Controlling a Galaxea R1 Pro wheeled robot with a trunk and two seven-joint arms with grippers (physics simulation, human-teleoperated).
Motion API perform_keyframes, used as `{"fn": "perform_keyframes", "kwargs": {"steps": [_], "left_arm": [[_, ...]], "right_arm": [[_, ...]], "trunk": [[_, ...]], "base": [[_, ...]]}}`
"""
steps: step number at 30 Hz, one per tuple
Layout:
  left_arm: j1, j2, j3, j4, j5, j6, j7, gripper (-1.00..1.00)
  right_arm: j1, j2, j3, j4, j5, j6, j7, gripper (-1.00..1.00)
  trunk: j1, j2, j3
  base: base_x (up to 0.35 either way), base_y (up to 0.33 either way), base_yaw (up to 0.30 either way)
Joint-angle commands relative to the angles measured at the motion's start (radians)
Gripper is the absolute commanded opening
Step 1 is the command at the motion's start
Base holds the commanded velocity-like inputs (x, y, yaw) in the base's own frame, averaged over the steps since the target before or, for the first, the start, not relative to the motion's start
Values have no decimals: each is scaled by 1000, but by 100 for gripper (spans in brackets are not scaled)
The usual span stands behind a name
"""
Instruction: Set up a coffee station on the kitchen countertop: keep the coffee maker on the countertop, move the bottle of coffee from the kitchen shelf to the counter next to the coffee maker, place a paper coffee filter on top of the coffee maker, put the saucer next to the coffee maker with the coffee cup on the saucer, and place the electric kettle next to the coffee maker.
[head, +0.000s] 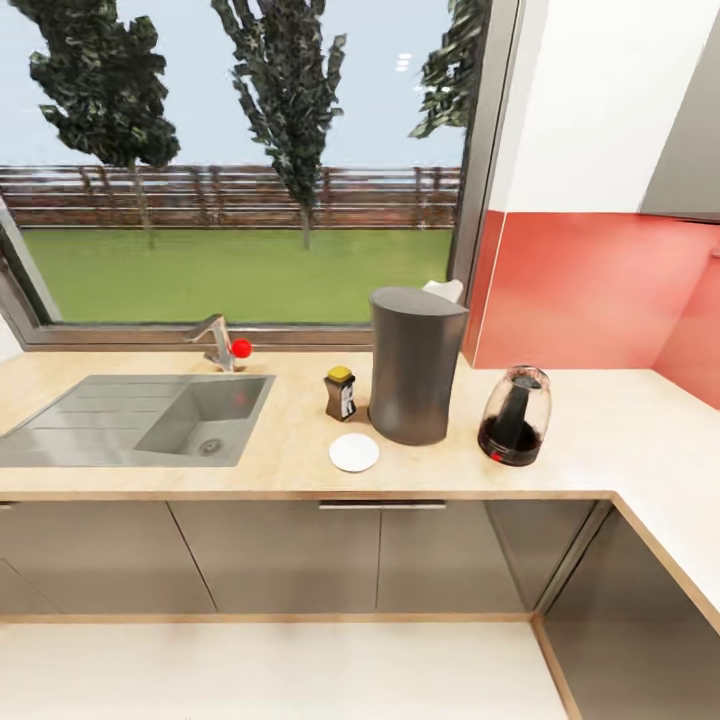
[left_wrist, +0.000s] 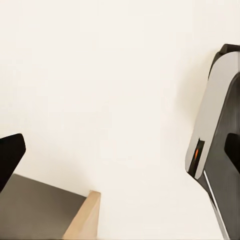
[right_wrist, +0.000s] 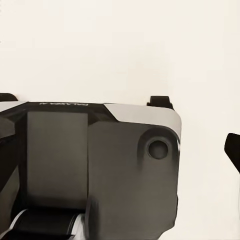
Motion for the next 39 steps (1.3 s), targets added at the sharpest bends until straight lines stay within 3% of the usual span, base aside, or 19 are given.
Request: {"fn": "perform_keyframes", "kwargs": {"steps": [1,11,25,30,39], "left_arm": [[-1,0,6,0,-10,3,1,100],[-1,0,6,0,-11,4,-3,100],[-1,1,5,-2,-6,2,-5,100],[-1,1,4,-2,-5,2,-5,100],[-1,1,10,-2,-4,5,-5,100]], "right_arm": [[0,0,2,-2,-3,6,2,100],[0,-4,2,-2,-3,6,2,100],[0,-11,3,-1,-1,6,4,100],[25,-12,3,-1,0,3,3,100],[29,-12,3,-1,0,3,4,100]], "trunk": [[1,-2,-2],[1,-2,-4],[1,-2,-13],[1,-2,-16],[1,-2,-9]], "base": [[0,0,273],[0,52,275],[89,297,276],[120,308,276],[120,311,226]]}}
